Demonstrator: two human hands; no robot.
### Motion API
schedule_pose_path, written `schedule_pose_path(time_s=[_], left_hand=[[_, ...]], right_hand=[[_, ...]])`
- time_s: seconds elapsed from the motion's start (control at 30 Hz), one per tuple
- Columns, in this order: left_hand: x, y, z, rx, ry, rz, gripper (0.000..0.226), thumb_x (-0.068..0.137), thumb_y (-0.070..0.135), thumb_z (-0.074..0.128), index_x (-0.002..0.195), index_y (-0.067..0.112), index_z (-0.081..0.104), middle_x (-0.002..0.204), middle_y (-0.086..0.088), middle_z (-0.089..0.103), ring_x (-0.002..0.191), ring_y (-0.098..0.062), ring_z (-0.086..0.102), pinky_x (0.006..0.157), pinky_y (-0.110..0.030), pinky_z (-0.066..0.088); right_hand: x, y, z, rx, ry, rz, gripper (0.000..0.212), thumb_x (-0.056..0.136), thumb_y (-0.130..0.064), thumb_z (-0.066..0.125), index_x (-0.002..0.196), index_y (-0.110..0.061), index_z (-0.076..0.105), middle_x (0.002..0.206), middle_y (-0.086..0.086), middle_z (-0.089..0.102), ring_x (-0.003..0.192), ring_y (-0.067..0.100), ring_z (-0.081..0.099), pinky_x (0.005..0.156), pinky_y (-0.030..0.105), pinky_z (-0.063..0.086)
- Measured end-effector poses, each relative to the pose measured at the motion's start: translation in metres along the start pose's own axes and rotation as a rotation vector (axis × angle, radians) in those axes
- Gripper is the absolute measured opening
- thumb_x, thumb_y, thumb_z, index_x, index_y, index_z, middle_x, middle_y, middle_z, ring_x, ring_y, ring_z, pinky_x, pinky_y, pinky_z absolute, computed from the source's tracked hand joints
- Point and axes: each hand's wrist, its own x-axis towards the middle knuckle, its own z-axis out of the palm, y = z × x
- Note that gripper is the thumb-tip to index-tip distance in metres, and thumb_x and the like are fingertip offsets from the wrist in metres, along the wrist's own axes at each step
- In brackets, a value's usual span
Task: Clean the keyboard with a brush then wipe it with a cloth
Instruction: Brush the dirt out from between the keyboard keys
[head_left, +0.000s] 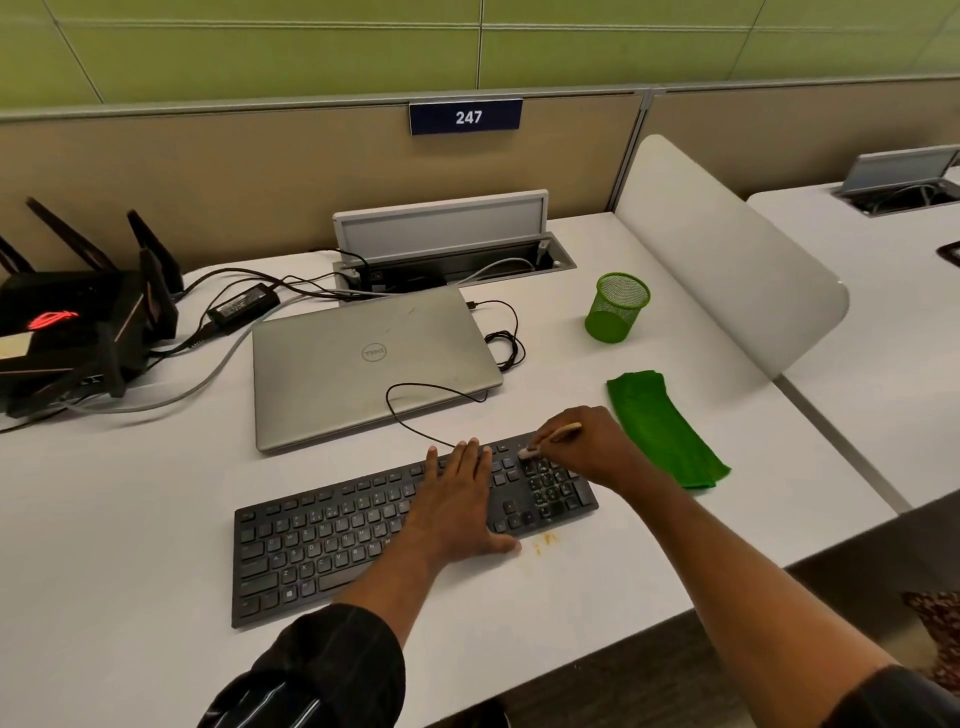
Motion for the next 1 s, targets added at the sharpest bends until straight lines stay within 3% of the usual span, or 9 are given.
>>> schedule_pose_path(time_s=[0.07,0.17,0.37,0.5,0.63,0.77,0.83,0.93,1.0], left_hand=[[0.002,0.003,0.0,-0.002,-0.002,0.003,0.128,0.078,0.086,0.051,0.161,0.009,-0.007,0.169,-0.013,-0.008,0.156,-0.028,-0.008,0.123,-0.059,-0.003],[0.004,0.005,-0.001,-0.011,-0.005,-0.001,0.125,0.08,0.084,0.051,0.161,0.009,-0.008,0.17,-0.013,-0.008,0.156,-0.028,-0.008,0.123,-0.059,-0.005],[0.004,0.005,-0.001,-0.018,-0.008,0.002,0.125,0.081,0.083,0.052,0.161,0.009,-0.008,0.17,-0.012,-0.007,0.156,-0.027,-0.008,0.124,-0.059,-0.005],[0.005,0.005,-0.001,-0.022,-0.002,0.002,0.125,0.08,0.083,0.054,0.161,0.009,-0.007,0.17,-0.012,-0.005,0.157,-0.027,-0.006,0.124,-0.059,-0.004],[0.004,0.004,-0.002,-0.018,0.001,0.004,0.125,0.08,0.083,0.054,0.161,0.009,-0.006,0.17,-0.013,-0.004,0.157,-0.027,-0.006,0.124,-0.059,-0.005],[0.004,0.004,-0.001,-0.013,-0.006,0.007,0.125,0.081,0.084,0.052,0.161,0.008,-0.008,0.17,-0.013,-0.006,0.157,-0.028,-0.007,0.124,-0.058,-0.006],[0.004,0.005,-0.002,-0.011,-0.007,0.005,0.125,0.081,0.083,0.052,0.161,0.008,-0.008,0.17,-0.013,-0.006,0.157,-0.028,-0.007,0.124,-0.058,-0.006],[0.005,0.005,-0.002,-0.013,0.008,0.004,0.124,0.081,0.082,0.053,0.161,0.009,-0.006,0.17,-0.012,-0.004,0.157,-0.028,-0.005,0.124,-0.057,-0.006],[0.005,0.005,-0.002,-0.011,0.012,0.006,0.124,0.081,0.082,0.054,0.161,0.009,-0.006,0.17,-0.012,-0.004,0.157,-0.028,-0.004,0.124,-0.057,-0.007]], right_hand=[[-0.003,-0.001,0.005,-0.048,-0.06,-0.055,0.013,0.081,-0.009,0.072,0.09,-0.013,0.081,0.086,-0.001,0.076,0.064,-0.004,0.061,0.064,0.01,0.048],[-0.003,0.009,0.006,-0.108,-0.064,-0.033,0.012,0.08,-0.012,0.07,0.085,-0.013,0.081,0.08,0.005,0.076,0.068,0.013,0.067,0.066,0.033,0.056],[0.0,0.012,-0.003,-0.064,0.004,0.018,0.01,0.079,-0.008,0.072,0.082,-0.013,0.08,0.079,0.001,0.075,0.067,0.007,0.065,0.063,0.018,0.05],[-0.002,0.0,0.002,-0.015,-0.063,-0.027,0.012,0.079,-0.009,0.074,0.088,-0.014,0.081,0.085,-0.002,0.076,0.067,-0.004,0.063,0.063,0.008,0.049],[-0.003,0.008,0.004,-0.063,-0.069,-0.034,0.01,0.079,-0.01,0.071,0.084,-0.011,0.08,0.082,0.005,0.076,0.069,0.013,0.069,0.068,0.034,0.058],[-0.002,0.021,-0.006,-0.103,-0.02,0.046,0.01,0.077,-0.006,0.068,0.077,-0.008,0.078,0.075,0.008,0.074,0.069,0.021,0.069,0.065,0.041,0.058],[-0.002,0.023,-0.009,-0.085,0.003,0.064,0.009,0.077,-0.006,0.069,0.076,-0.007,0.078,0.075,0.008,0.074,0.07,0.023,0.07,0.063,0.038,0.058],[0.0,0.019,-0.01,-0.033,0.044,0.055,0.007,0.078,-0.009,0.074,0.08,-0.012,0.08,0.078,-0.003,0.075,0.065,0.001,0.064,0.056,0.01,0.046],[0.0,0.013,-0.008,-0.032,0.027,0.049,0.009,0.079,-0.01,0.073,0.084,-0.012,0.08,0.078,-0.005,0.072,0.065,-0.002,0.061,0.059,0.007,0.044]])
